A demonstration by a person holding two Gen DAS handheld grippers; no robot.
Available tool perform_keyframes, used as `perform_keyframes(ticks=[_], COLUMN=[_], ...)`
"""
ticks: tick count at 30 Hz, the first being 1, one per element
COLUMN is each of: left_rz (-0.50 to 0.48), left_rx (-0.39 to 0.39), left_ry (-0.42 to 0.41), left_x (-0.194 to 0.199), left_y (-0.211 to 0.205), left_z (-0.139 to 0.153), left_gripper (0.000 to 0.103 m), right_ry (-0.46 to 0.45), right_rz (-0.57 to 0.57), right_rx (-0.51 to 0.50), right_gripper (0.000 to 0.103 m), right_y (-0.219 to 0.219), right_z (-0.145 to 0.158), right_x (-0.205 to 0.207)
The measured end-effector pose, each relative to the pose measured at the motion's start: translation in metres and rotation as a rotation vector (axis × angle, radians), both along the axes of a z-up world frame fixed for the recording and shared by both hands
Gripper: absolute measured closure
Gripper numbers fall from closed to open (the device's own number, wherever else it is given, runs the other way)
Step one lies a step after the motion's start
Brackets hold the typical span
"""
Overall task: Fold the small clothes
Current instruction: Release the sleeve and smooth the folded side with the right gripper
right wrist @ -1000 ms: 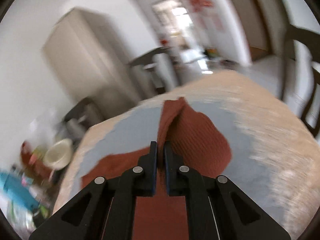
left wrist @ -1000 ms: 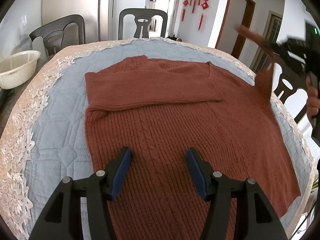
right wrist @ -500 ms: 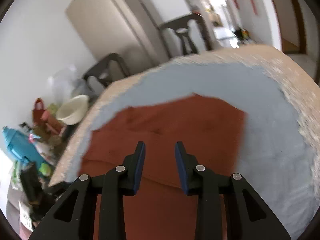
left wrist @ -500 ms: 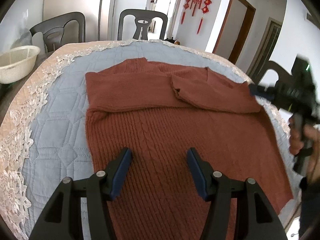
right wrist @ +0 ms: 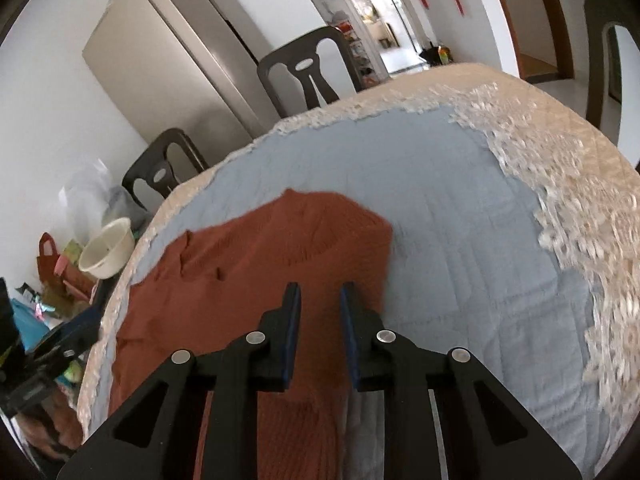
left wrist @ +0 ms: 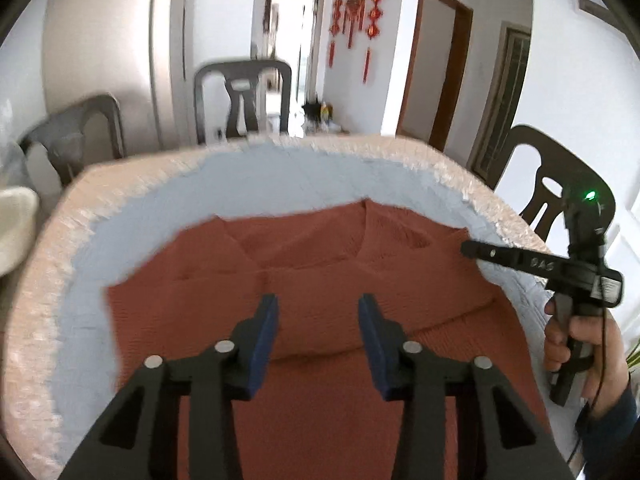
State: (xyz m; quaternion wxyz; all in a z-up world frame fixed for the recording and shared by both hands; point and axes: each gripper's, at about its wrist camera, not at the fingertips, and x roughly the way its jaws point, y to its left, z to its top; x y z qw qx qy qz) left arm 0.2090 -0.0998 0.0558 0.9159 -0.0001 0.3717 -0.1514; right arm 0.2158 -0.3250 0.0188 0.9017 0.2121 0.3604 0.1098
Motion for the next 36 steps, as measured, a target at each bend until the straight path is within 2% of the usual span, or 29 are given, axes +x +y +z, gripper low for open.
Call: perform_keyframes(ticks=[2,4,7,9,11,13,14,19,23,27,30,33,36], left_rz=[0.005,0.017,0.003,-0.022,-0.041,-0.050,-0.049,-0.010,0.023,0.046,0.054,0.046,0.028], left_rx=[-0.009,0.011,-0.001,-0.019,-0.009,0.003,0.001,-0.016,0.002,0.003,0.071,0.115,0.119], left_ry=[0.068,0.128,0.101,0.102,0.107,0.107,0.106,0.076,0.070,0.092,0.135,0.098,0.039], left_x=[0.015,0.026,0.017,0.008,0.004,0.002,0.000,0.000,0.013,0.035,0.046,0.036,0.012], left_y=[-0.006,-0.011,-0.012,-0.014,-0.020,-0.020,-0.019,0.002,0.009,0.007,0.002,-0.002,0.007], left_z=[-0.019,-0.039,-0.039,-0.037,-0.038,-0.039,-0.038,-0.025,-0.018,-0.026,-0.044,-0.040,-0.029], left_gripper=[0.072,0.074,0.074,0.074,0.074,0.074,0.074,0.074,0.074,0.074,0.073,0.073,0.073], right_ry=[0.027,0.061,0.051,0.007,0.047,0.056,0.065,0.085,0.032,-0.005,0.083,0.095,0.083], right_rz=[-0.018,-0.026,-0.003,0.069,0.108,0.104,0.094,0.061,0.033,0.007,-0.002,0.026,0.035], right_rx=[-0.033,-0.055,-0.077,-0.107,-0.196,-0.219,-0.190,-0.214,-0.236,-0.229,-0.265,-0.300,-0.321], right_gripper=[0.083,0.085,0.085,0.085,0.085,0.090,0.090,0.089,0.089,0.087,0.087,0.087,0.087], right_y=[-0.001,-0.003,0.000,0.011,0.024,0.021,0.014,0.008,0.011,0.015,0.014,0.016,0.021], right_z=[-0.004,-0.011,-0.002,0.006,-0.002,-0.010,-0.010,-0.008,0.008,0.015,-0.003,-0.004,0.007], right_x=[0.007,0.008,-0.014,-0.033,-0.038,-0.038,-0.038,-0.042,-0.040,-0.013,0.014,0.015,-0.009])
